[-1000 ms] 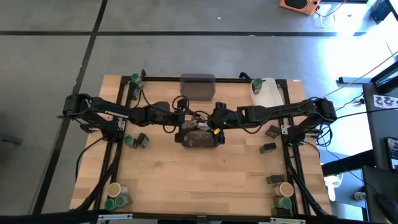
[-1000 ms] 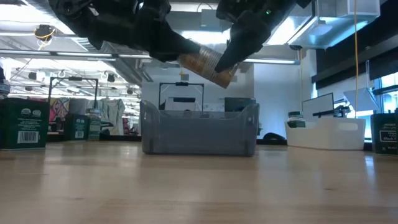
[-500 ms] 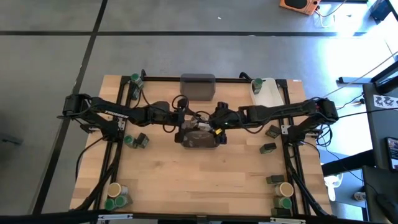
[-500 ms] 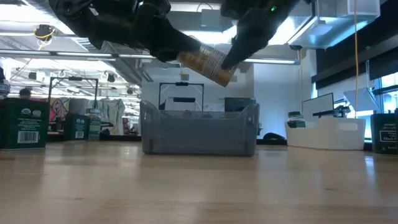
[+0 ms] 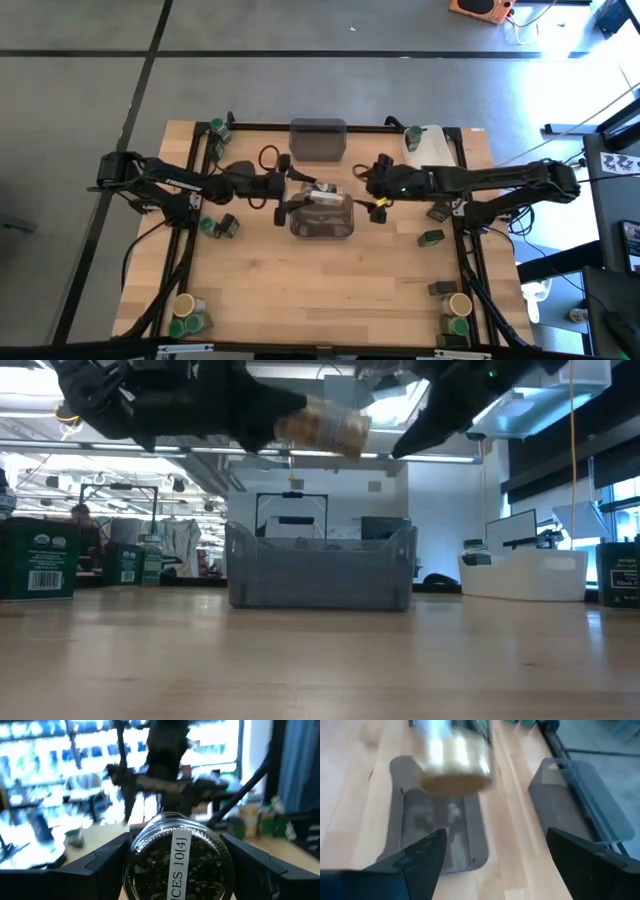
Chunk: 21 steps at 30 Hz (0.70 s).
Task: Sort spices by type
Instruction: Put the golden seasoning bottle into the bottom black bin
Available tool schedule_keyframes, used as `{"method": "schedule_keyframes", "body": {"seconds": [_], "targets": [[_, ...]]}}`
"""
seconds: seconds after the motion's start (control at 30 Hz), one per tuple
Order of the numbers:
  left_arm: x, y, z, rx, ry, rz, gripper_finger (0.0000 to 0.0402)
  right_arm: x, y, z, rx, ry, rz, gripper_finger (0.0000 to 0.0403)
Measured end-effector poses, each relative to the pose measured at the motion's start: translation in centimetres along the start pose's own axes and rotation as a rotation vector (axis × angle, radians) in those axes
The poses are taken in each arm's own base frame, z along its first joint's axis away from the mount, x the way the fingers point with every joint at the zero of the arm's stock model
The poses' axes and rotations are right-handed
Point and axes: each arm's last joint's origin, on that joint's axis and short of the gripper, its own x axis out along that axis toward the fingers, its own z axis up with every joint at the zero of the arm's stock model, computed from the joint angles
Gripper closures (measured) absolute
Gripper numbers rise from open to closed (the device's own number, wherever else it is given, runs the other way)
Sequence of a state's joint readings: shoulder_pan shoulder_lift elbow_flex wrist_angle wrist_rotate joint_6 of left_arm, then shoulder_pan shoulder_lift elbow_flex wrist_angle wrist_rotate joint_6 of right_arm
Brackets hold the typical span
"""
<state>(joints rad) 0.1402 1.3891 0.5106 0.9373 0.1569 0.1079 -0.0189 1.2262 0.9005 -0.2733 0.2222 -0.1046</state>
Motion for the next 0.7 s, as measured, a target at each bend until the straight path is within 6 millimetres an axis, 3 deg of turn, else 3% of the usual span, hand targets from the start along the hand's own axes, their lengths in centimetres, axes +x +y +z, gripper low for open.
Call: {"method": "schedule_keyframes", "body": {"seconds": [0.3,0.57,0.7], "targets": [[-0.1,0.2,1.2,0.093,-0.127,-0.018,0.0123,1.8,-1.6,-1.4,0.074,-0.141,-0.128,0.0061],[-0.3,1.0,1.3,0.097,-0.145,-0.008,0.0123,3.3,-2.4,-0.2,0.124,-0.303,-0.128,0.0061],[-0.2,1.0,1.1,0.094,-0.13,-0.016,0.0123,3.1,-2.6,0.7,0.153,-0.391,-0.162,0.0061]]}}
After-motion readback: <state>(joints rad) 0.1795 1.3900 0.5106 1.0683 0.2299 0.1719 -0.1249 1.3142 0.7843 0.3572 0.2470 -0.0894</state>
